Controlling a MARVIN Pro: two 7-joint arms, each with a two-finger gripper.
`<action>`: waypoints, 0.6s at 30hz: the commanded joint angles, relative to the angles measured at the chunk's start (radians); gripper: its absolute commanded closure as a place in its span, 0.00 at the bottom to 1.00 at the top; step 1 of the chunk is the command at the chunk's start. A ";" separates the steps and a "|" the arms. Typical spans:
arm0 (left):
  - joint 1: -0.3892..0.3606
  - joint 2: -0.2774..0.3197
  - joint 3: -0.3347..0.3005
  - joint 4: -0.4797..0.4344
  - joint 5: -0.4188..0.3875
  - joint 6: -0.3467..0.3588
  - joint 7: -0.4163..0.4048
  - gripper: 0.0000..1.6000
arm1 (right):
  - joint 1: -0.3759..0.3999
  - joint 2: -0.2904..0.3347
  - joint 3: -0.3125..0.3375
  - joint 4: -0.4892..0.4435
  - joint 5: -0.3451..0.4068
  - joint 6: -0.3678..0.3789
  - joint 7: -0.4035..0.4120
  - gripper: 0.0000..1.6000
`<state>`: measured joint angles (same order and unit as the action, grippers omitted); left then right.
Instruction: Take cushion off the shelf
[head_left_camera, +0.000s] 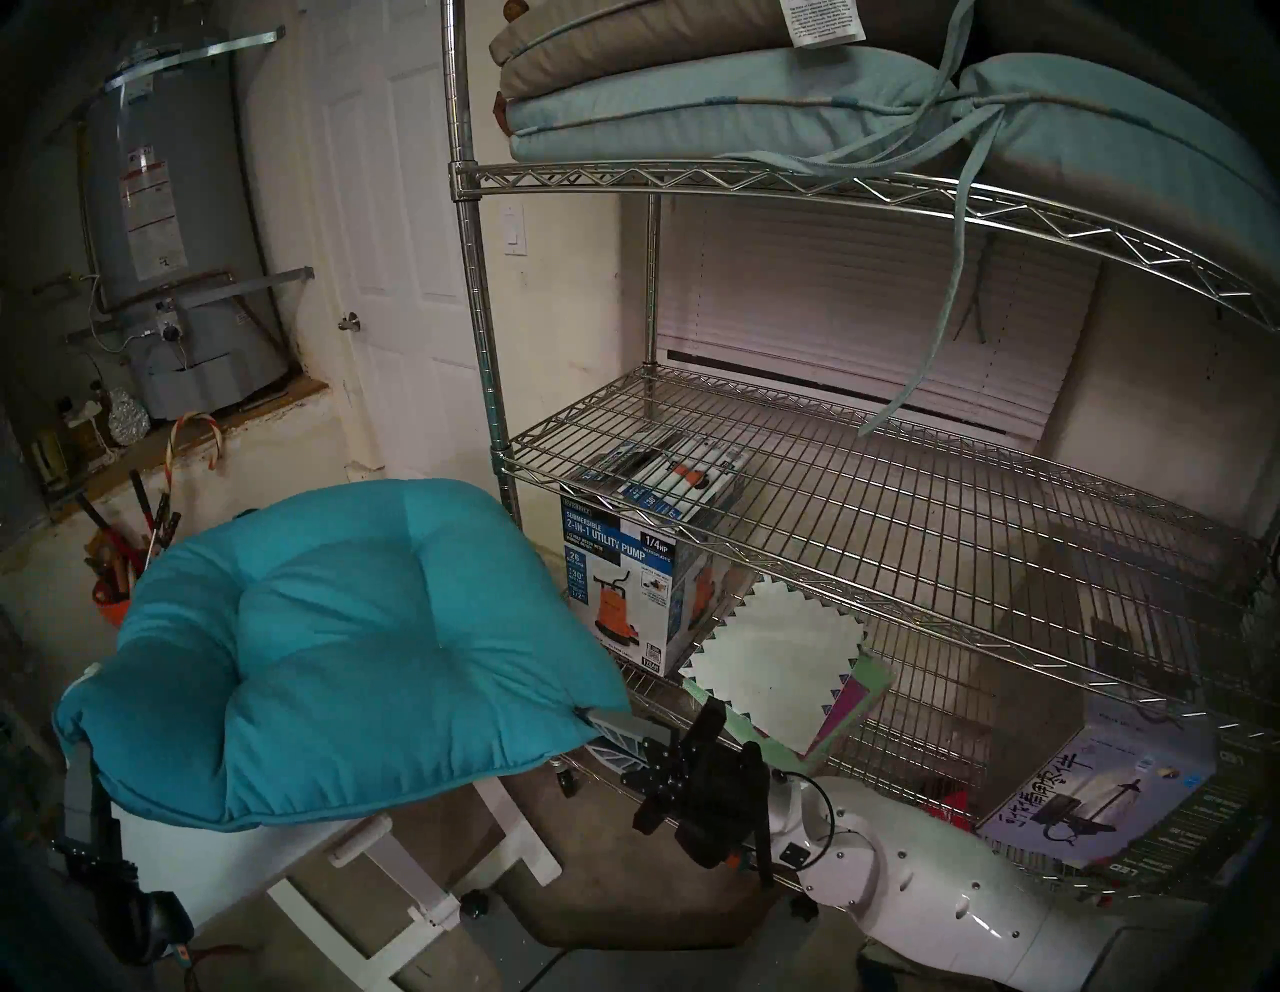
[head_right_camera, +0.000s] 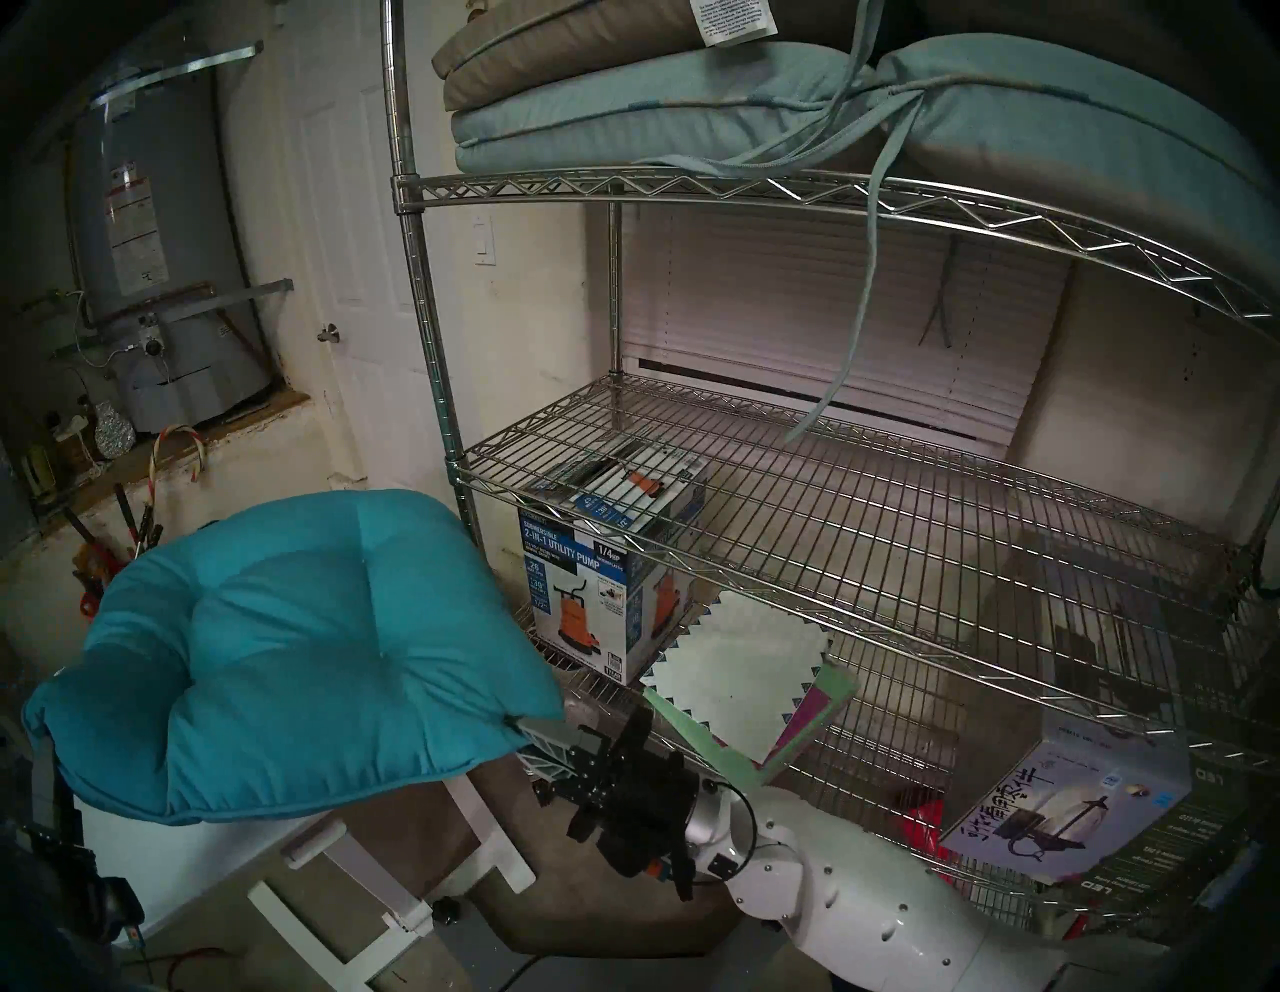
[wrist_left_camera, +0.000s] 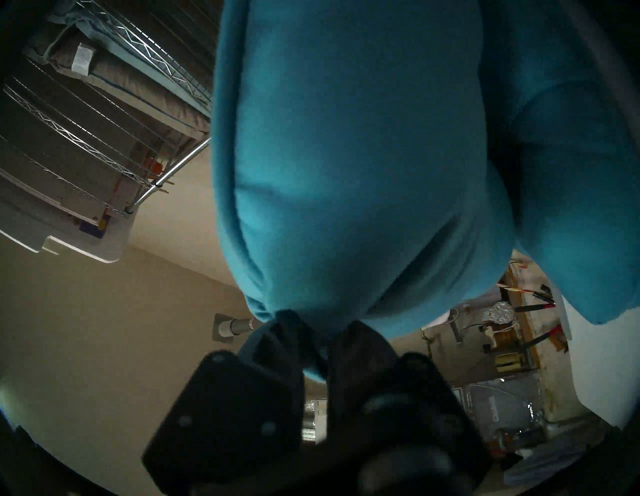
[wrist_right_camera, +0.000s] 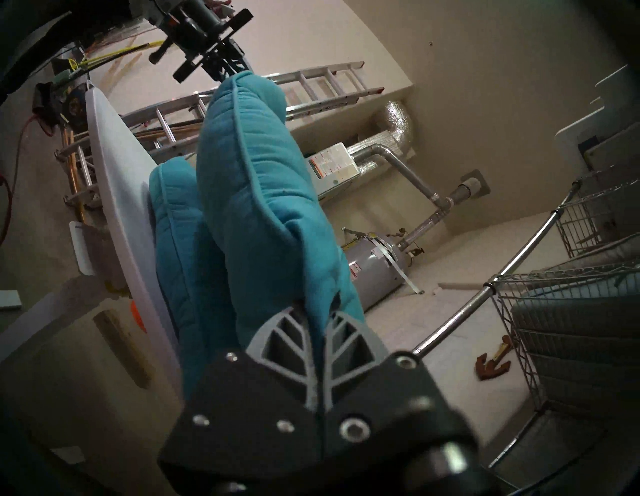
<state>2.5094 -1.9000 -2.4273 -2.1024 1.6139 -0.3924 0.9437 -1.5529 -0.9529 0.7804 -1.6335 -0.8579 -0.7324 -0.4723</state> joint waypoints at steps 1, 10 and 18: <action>0.035 -0.031 0.013 -0.049 0.035 0.005 0.016 1.00 | -0.112 0.067 0.029 -0.112 -0.011 0.085 -0.089 1.00; 0.047 -0.054 0.008 -0.075 0.056 0.010 0.022 1.00 | -0.200 0.079 0.051 -0.217 -0.073 0.230 -0.136 1.00; 0.031 -0.046 -0.042 -0.074 0.027 0.014 0.004 1.00 | -0.235 0.056 0.033 -0.328 -0.125 0.371 -0.078 1.00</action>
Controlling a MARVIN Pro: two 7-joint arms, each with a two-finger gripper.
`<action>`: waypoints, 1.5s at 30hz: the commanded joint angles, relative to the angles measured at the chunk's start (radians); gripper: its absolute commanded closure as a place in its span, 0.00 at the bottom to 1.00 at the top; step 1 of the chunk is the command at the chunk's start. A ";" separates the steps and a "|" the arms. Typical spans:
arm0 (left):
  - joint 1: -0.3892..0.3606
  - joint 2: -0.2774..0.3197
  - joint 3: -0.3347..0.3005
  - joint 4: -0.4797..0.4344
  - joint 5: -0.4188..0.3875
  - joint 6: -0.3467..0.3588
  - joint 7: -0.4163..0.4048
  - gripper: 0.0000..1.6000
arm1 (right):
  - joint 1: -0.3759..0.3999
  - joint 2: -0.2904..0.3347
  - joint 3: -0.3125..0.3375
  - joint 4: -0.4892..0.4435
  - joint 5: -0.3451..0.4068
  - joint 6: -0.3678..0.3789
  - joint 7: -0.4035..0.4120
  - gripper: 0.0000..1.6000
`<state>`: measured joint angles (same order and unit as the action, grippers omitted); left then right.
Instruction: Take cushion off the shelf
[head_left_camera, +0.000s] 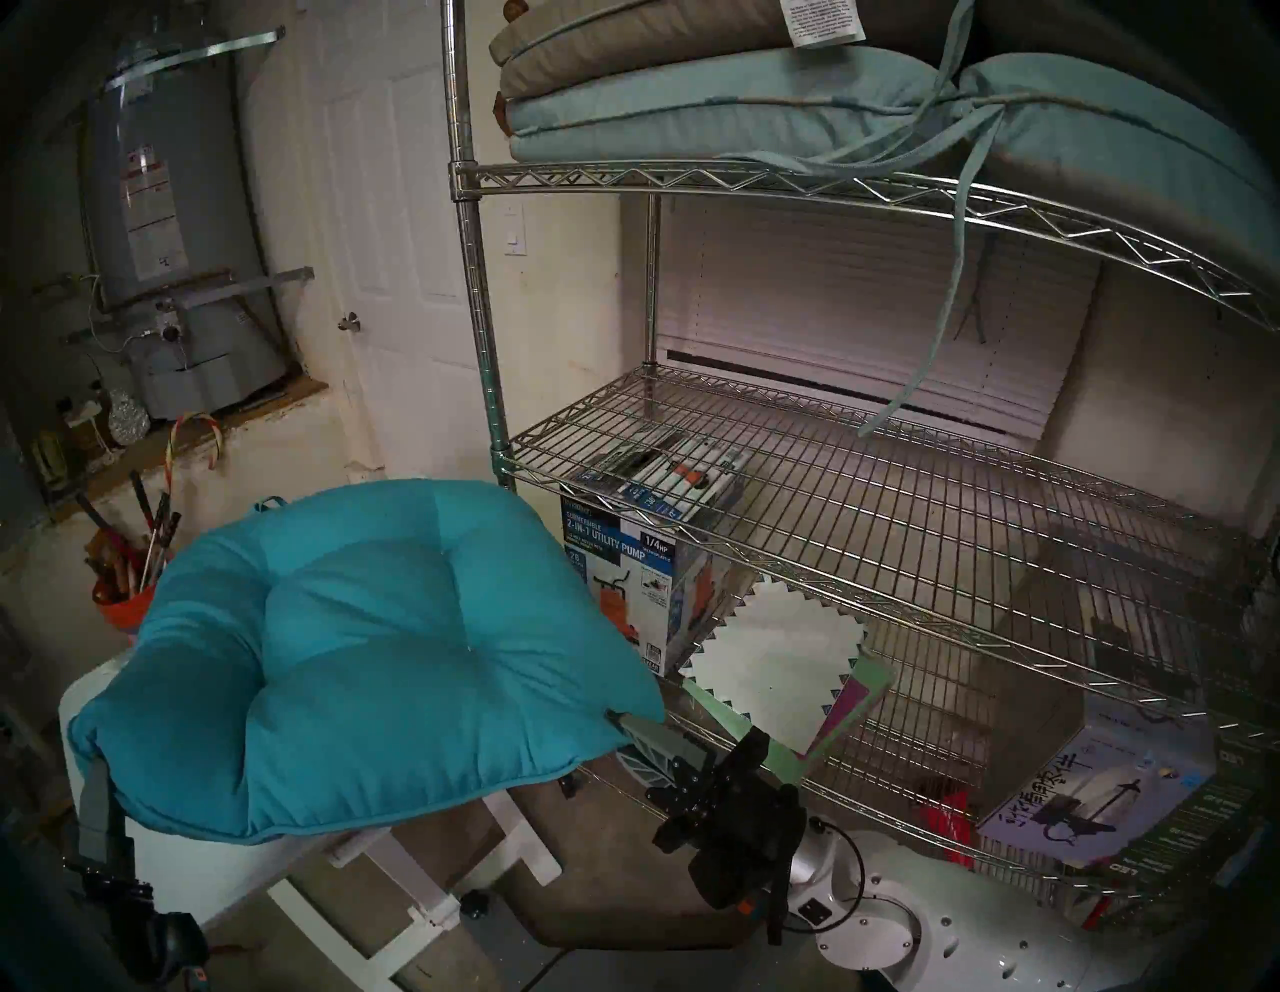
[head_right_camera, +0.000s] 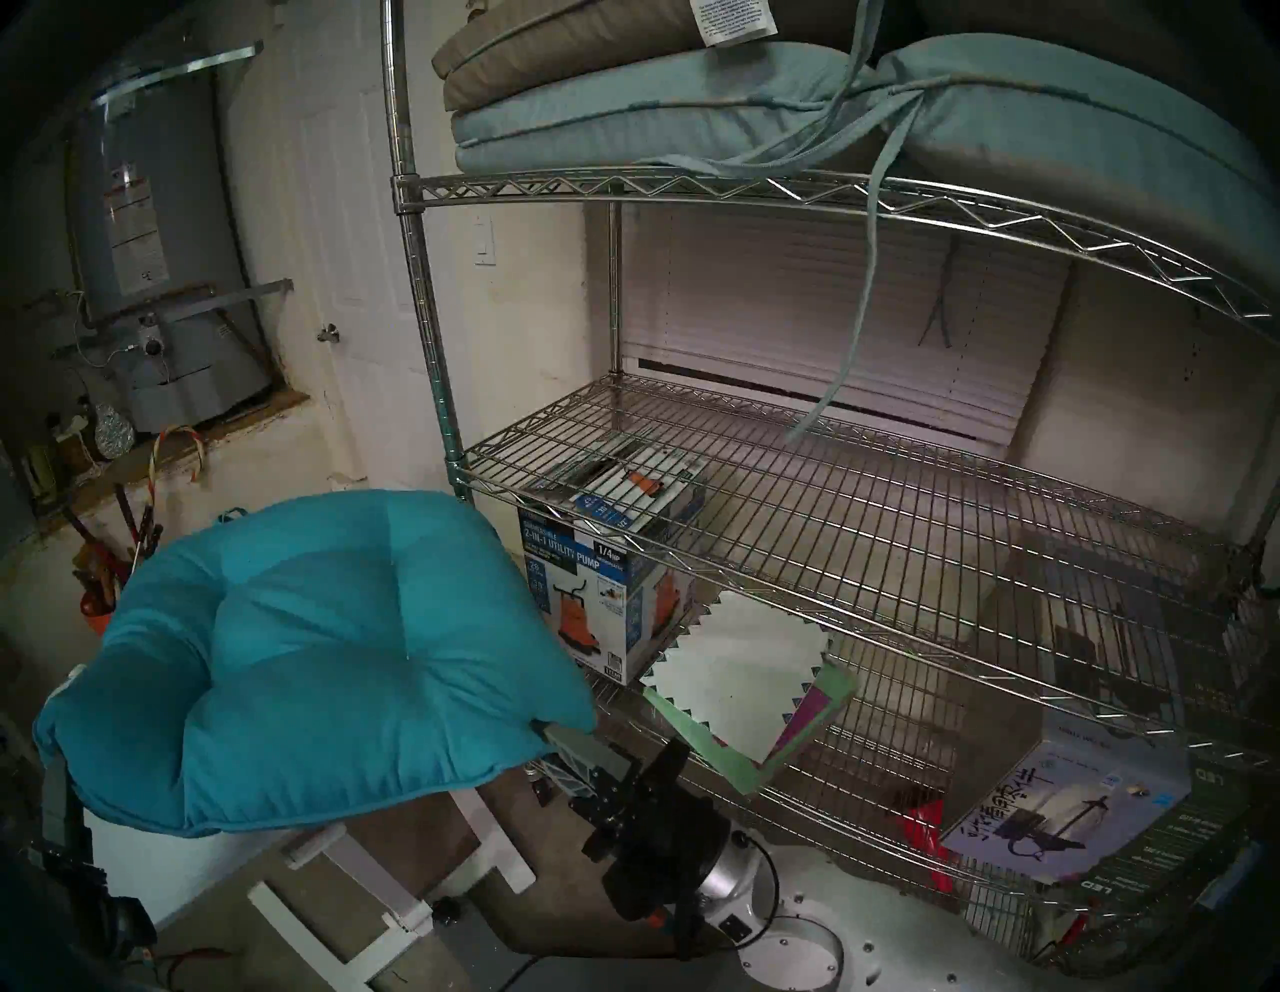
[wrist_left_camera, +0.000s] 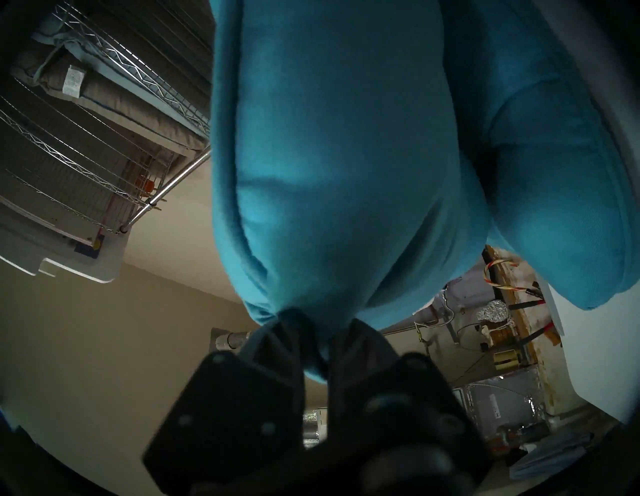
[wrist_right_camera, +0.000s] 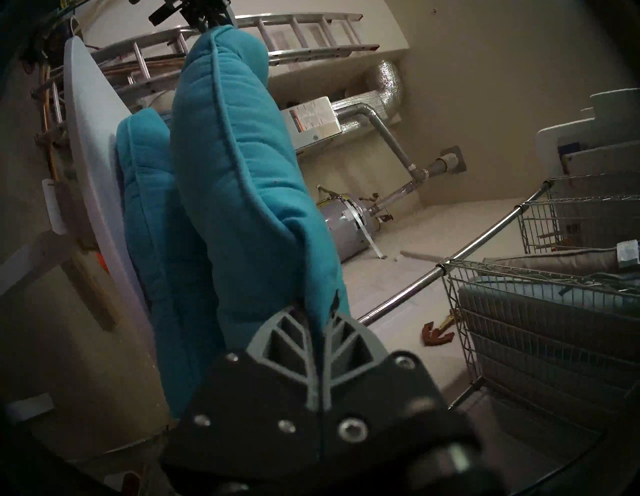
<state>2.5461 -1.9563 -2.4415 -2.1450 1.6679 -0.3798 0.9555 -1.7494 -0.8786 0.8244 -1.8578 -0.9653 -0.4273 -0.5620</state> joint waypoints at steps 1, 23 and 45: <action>-0.008 0.013 -0.033 -0.030 -0.032 0.001 -0.011 1.00 | -0.043 -0.018 -0.013 -0.120 -0.018 0.082 0.027 1.00; -0.161 0.140 -0.109 0.014 -0.092 0.033 -0.174 1.00 | 0.077 -0.153 -0.053 -0.090 -0.040 0.138 0.174 1.00; -0.250 0.188 -0.067 0.057 -0.041 0.061 -0.254 1.00 | 0.186 -0.278 -0.086 0.036 -0.033 0.132 0.241 1.00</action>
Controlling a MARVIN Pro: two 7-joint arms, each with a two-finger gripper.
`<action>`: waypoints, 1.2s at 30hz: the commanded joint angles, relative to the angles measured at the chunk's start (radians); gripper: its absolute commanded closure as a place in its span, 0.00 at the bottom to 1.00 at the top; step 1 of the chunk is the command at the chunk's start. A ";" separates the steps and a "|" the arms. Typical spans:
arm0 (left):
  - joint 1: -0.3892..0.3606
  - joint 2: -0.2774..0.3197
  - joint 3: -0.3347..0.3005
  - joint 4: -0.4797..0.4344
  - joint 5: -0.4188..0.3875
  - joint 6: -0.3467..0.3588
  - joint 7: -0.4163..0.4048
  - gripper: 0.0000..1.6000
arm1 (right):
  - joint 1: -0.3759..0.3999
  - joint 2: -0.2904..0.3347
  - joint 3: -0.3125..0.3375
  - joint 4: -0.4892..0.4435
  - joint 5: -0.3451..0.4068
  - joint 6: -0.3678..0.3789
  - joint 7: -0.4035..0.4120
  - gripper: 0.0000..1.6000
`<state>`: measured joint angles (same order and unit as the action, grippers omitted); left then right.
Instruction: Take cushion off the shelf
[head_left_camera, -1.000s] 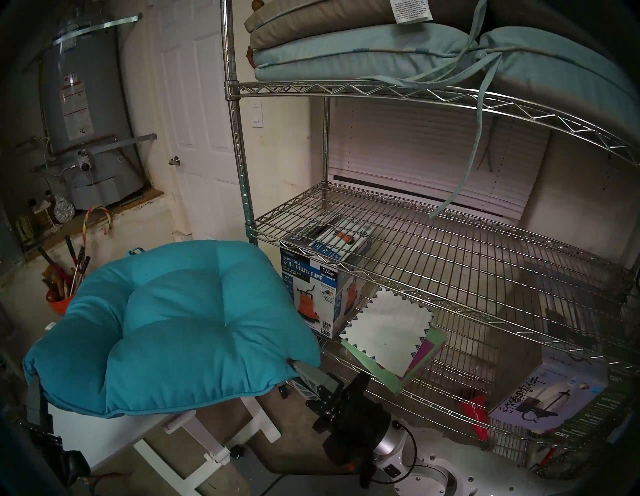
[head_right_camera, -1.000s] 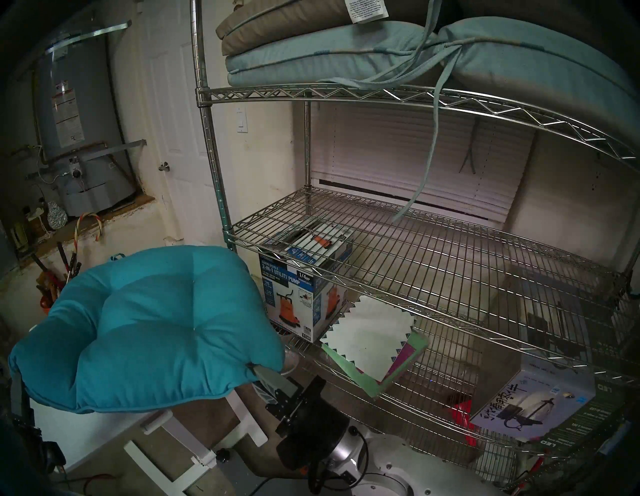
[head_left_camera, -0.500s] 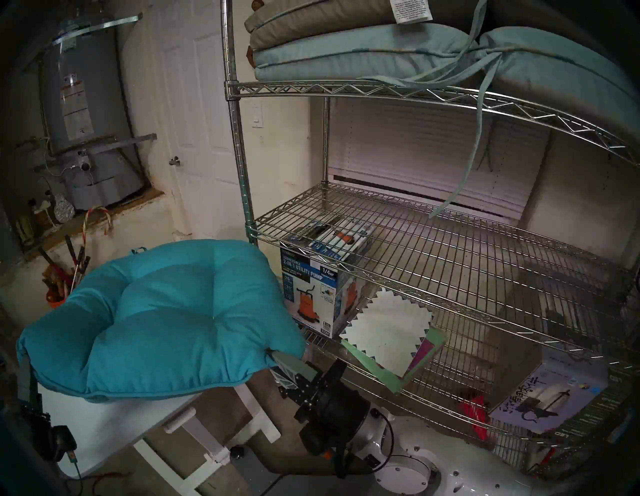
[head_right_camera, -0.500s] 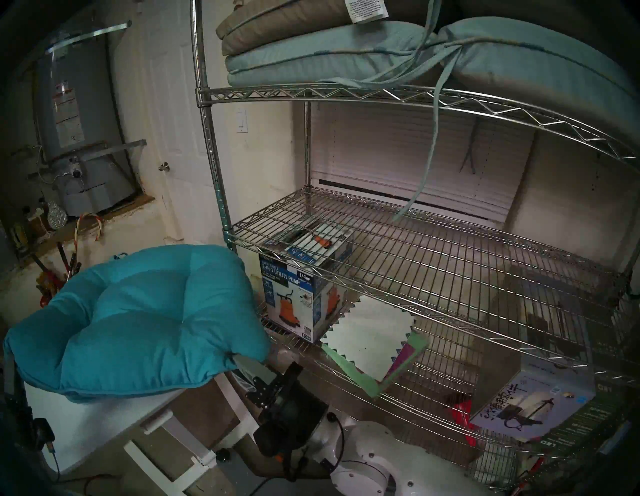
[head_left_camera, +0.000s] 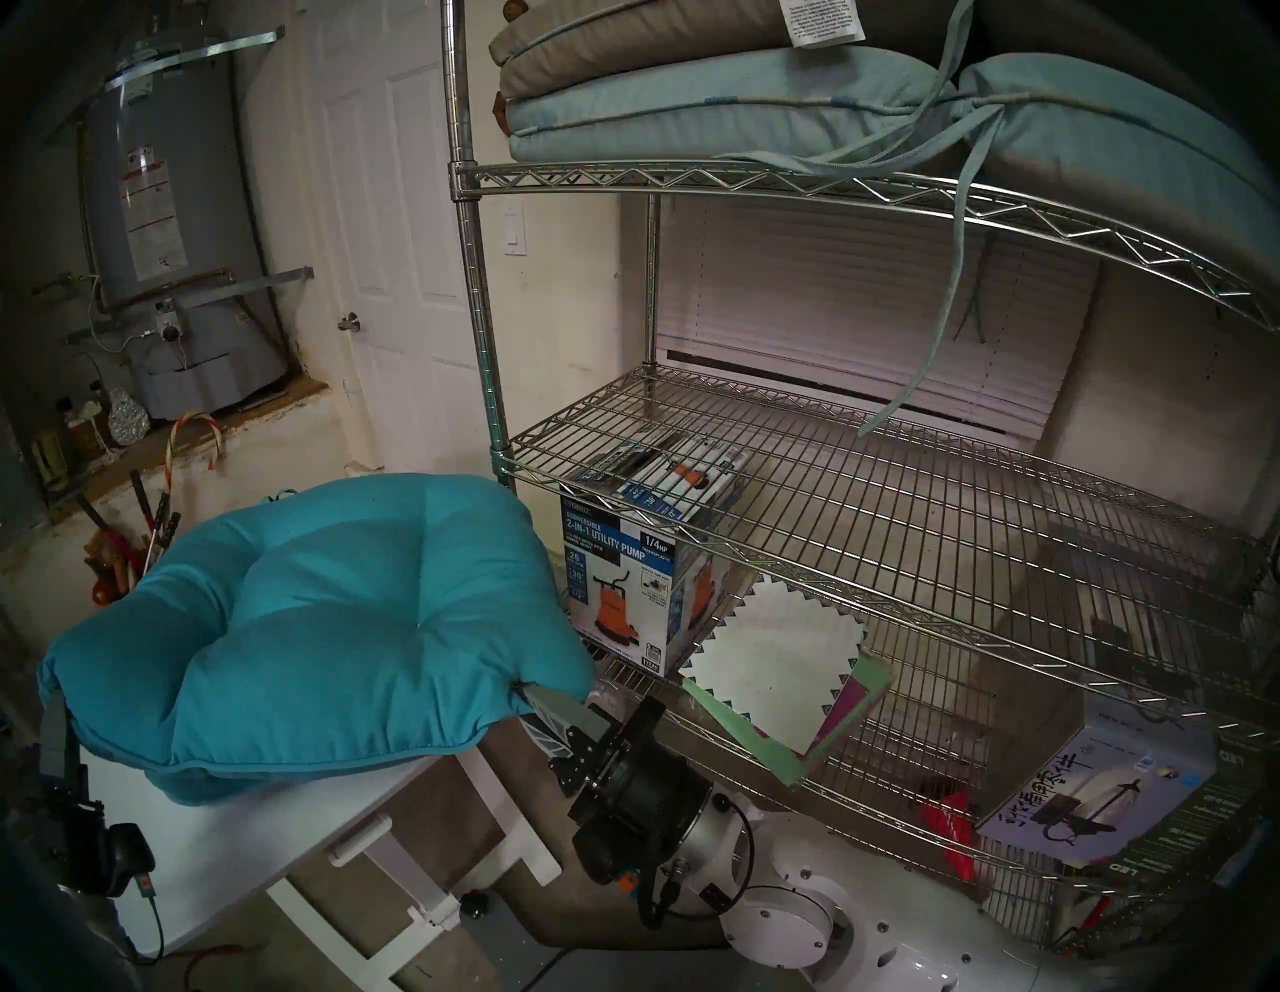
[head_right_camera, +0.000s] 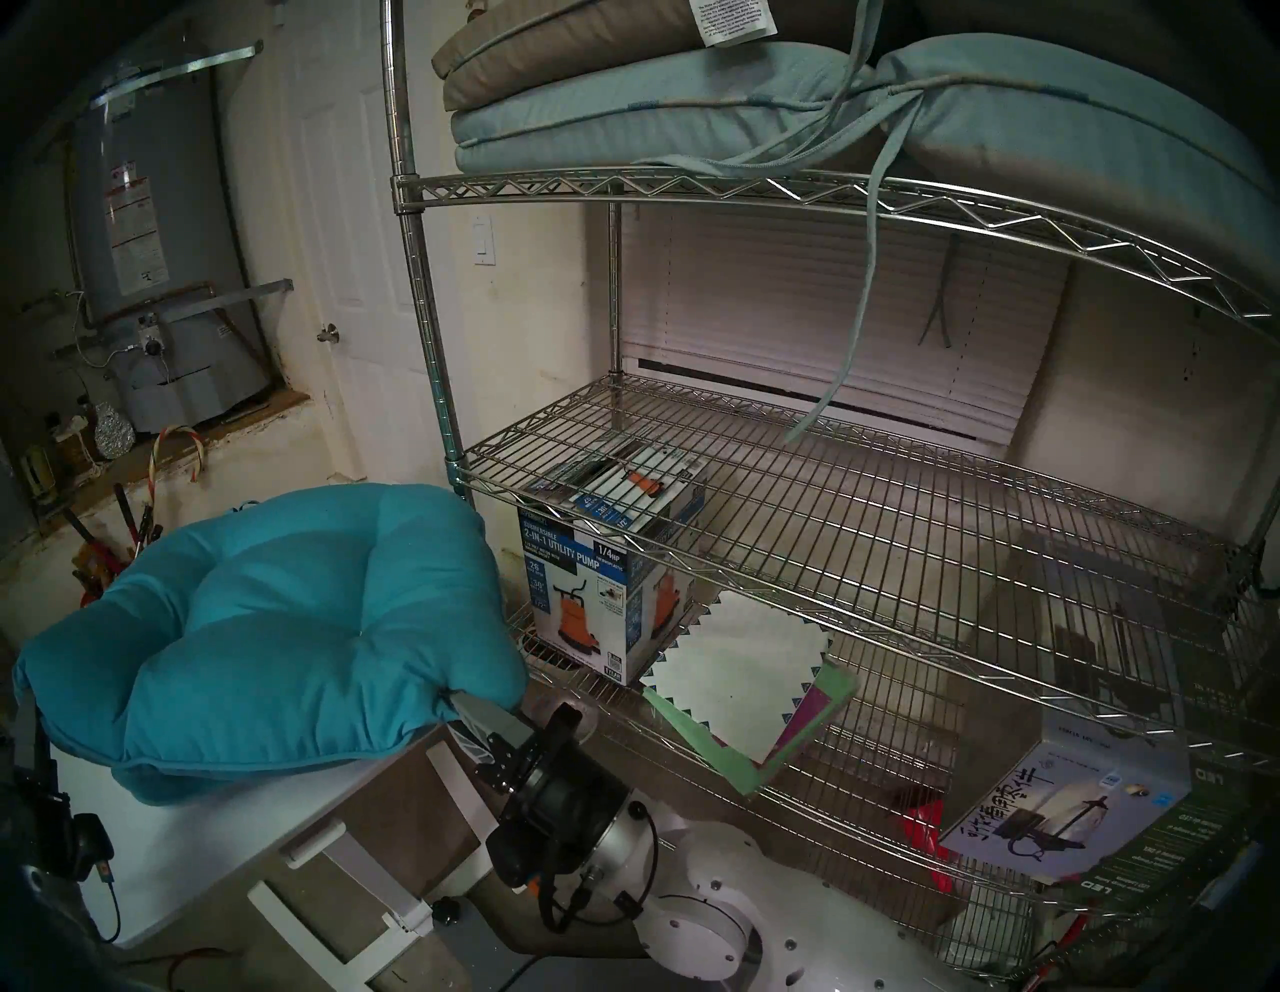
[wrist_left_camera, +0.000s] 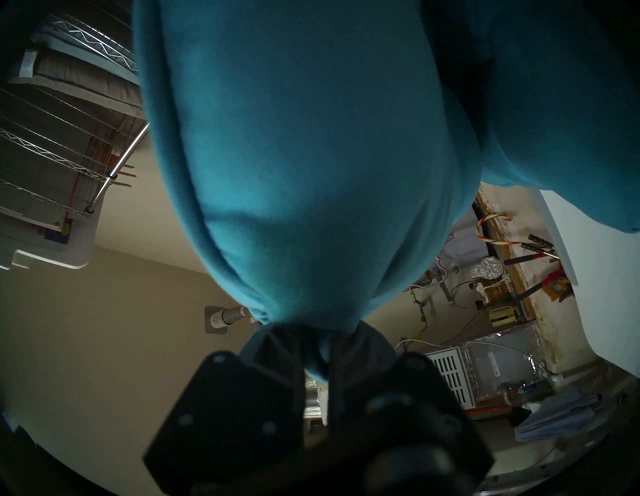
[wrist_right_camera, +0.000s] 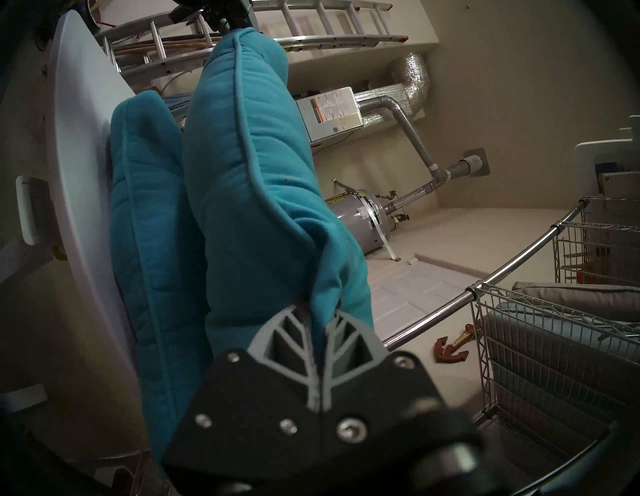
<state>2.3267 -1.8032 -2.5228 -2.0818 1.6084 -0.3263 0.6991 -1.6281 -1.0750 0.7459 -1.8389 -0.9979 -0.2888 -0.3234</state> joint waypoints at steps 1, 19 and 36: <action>-0.035 0.039 0.017 -0.003 0.023 0.011 0.000 1.00 | 0.070 -0.088 -0.010 0.026 -0.002 -0.008 0.004 1.00; -0.097 0.101 0.024 0.058 0.068 0.045 -0.030 1.00 | 0.151 -0.197 -0.047 0.121 -0.019 -0.014 0.048 1.00; -0.116 0.129 0.011 0.094 0.070 0.038 -0.043 1.00 | 0.194 -0.263 -0.072 0.192 -0.046 -0.019 0.072 1.00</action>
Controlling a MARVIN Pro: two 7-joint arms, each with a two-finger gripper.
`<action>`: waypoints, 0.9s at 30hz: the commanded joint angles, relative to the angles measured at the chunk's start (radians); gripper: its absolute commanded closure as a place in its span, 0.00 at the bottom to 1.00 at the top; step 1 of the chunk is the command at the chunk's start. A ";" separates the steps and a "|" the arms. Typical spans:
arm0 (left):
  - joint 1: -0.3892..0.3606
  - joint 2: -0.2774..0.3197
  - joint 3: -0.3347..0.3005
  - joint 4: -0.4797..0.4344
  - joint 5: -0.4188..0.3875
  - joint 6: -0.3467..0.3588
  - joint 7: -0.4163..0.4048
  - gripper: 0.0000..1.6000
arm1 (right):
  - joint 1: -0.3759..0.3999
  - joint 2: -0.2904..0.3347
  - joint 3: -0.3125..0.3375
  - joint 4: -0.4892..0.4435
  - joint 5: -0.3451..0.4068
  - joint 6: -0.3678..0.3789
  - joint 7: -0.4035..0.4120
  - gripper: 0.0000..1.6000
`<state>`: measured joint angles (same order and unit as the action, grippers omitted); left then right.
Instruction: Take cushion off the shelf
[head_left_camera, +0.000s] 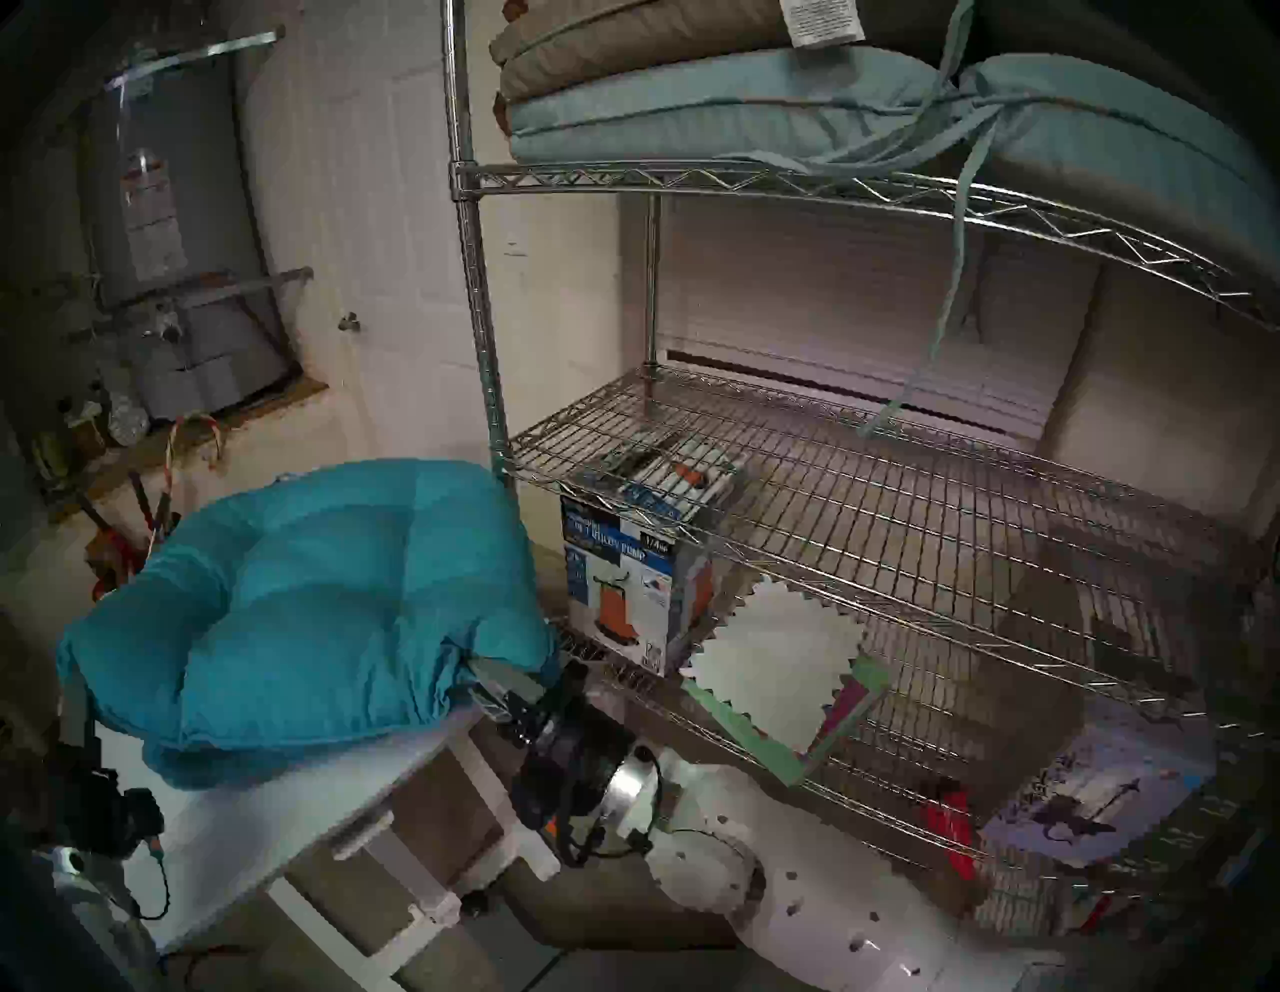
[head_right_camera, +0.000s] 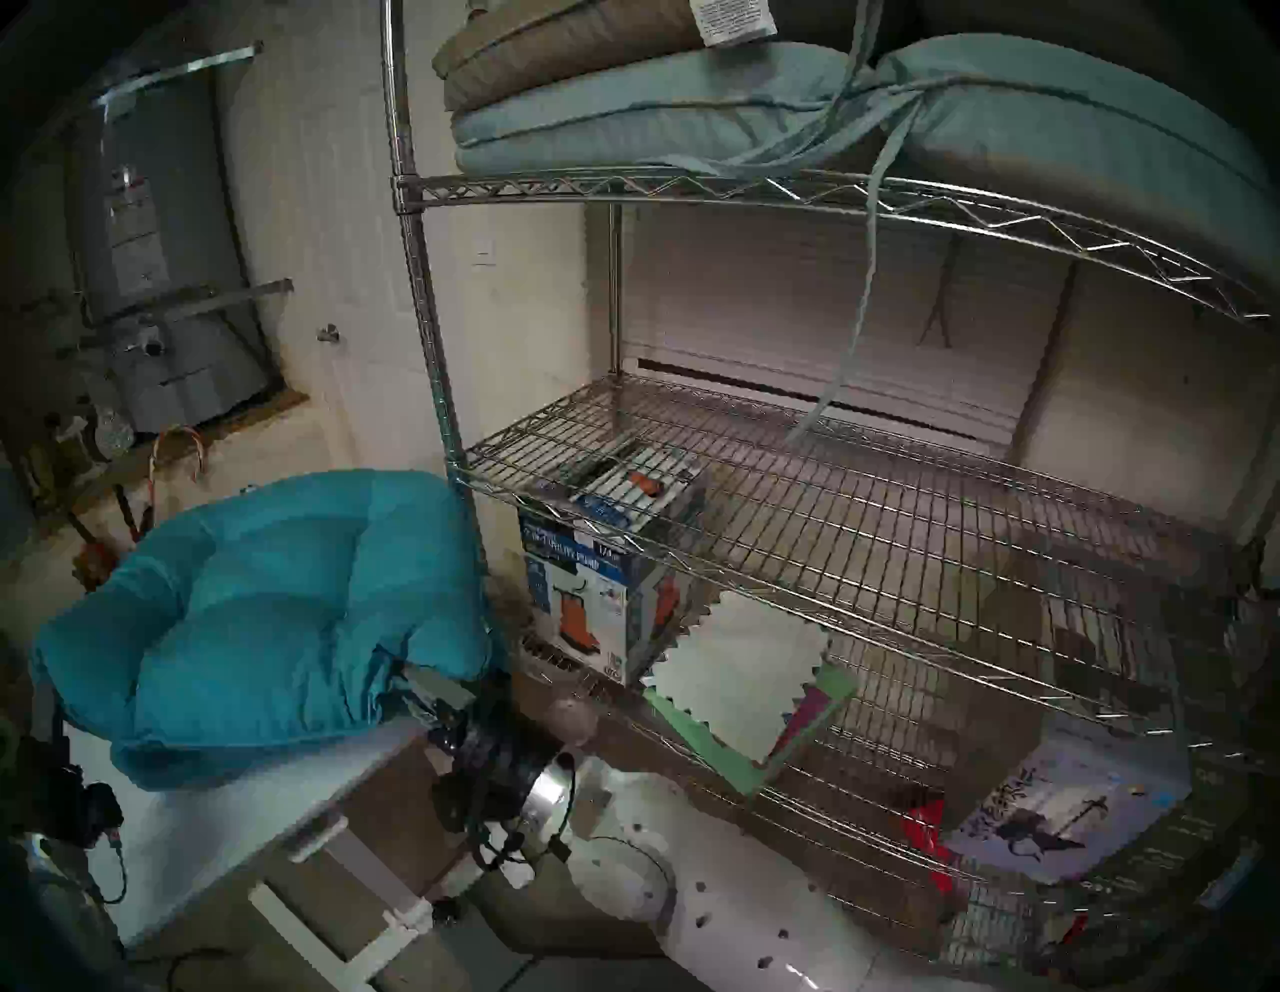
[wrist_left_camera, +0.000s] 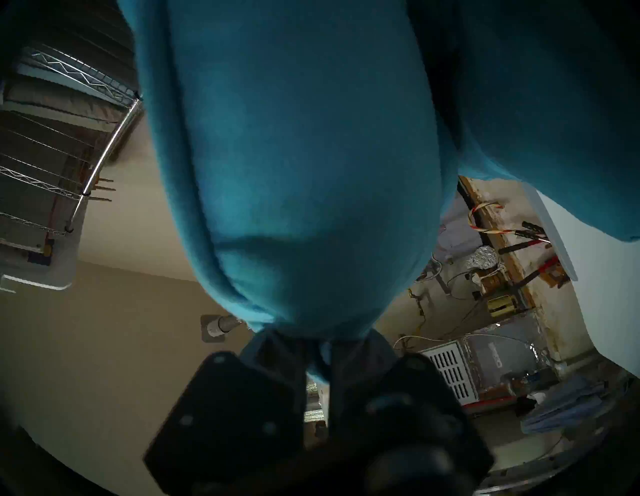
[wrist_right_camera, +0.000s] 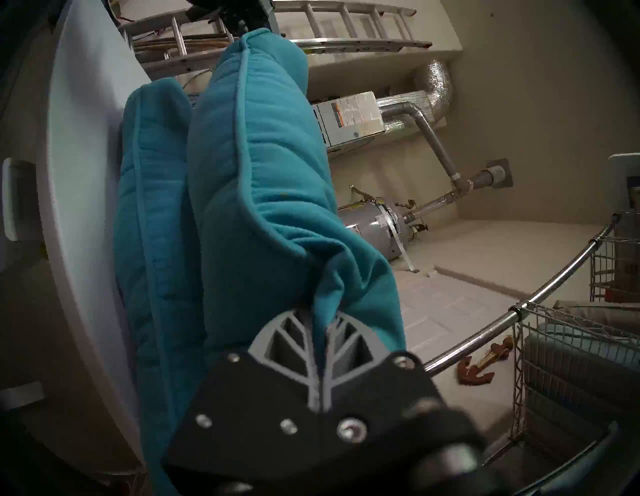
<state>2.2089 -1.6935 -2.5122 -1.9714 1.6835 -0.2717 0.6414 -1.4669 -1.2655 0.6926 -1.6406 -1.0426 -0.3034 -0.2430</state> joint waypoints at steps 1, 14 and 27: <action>0.003 0.017 0.001 -0.017 -0.007 -0.019 0.014 1.00 | 0.031 -0.072 -0.019 -0.007 -0.002 -0.004 -0.009 1.00; 0.020 -0.016 0.017 -0.033 -0.018 -0.044 0.015 1.00 | 0.022 -0.061 -0.011 -0.013 -0.004 -0.002 -0.015 1.00; 0.035 -0.040 0.024 -0.050 -0.036 -0.057 -0.014 0.00 | 0.011 -0.047 -0.013 -0.005 0.002 0.004 -0.020 0.80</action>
<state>2.2381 -1.7317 -2.5011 -1.9750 1.6524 -0.3099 0.6376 -1.4633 -1.2789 0.6907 -1.6249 -1.0407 -0.3026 -0.2621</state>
